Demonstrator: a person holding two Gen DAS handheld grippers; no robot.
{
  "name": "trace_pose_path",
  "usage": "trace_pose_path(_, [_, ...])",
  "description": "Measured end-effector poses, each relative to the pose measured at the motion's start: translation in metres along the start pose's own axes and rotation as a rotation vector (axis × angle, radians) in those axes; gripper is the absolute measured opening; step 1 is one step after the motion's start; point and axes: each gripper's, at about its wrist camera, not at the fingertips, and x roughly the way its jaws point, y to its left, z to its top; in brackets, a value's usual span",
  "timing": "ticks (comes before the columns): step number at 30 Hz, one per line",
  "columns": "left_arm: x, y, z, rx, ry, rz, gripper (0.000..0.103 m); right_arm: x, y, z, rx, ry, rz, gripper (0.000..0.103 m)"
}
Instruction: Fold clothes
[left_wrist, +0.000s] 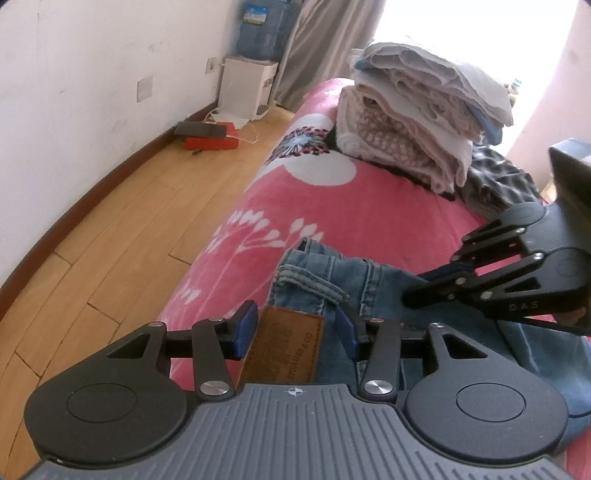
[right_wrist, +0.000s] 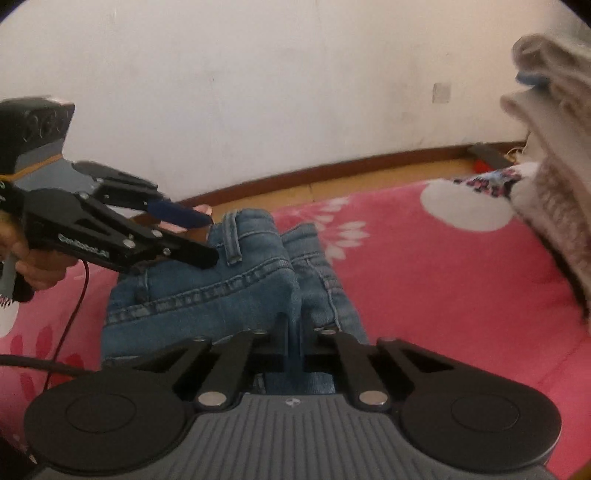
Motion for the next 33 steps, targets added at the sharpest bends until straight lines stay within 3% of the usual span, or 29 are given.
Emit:
trace_pose_path(7, [0.000,-0.009,0.014,0.023,-0.027,-0.029,0.046,-0.019,-0.010,-0.002,0.008,-0.038,-0.041,0.005])
trace_pose_path(13, [0.015,-0.011,0.007,0.057,0.030,0.029,0.046,0.011,-0.012,-0.012,0.000,0.001,-0.039,0.006])
trace_pose_path(16, [0.003,-0.014,0.012,0.054,-0.033,0.052,0.047,0.013,-0.018,-0.012,0.031,0.003,-0.027,0.010])
trace_pose_path(19, [-0.007,-0.025,0.020,0.089,-0.096,0.054,0.047,-0.011,-0.036,-0.012,0.114,-0.021,-0.033,0.032])
trace_pose_path(20, [-0.007,-0.029,0.023,0.096,-0.105,0.036,0.047,-0.025,-0.045,-0.015,0.153,-0.040,-0.041,0.033])
trace_pose_path(24, [0.001,-0.045,0.030,0.125,-0.106,-0.025,0.047,-0.080,-0.075,-0.044,0.260,-0.049,-0.087,0.033])
trace_pose_path(30, [0.039,-0.065,0.017,0.230,-0.008,0.069,0.047,-0.131,-0.062,-0.117,0.275,0.047,-0.148,0.033])
trace_pose_path(33, [0.048,-0.065,0.013,0.246,0.011,0.093,0.047,-0.135,-0.049,-0.139,0.249,0.044,-0.177,0.033])
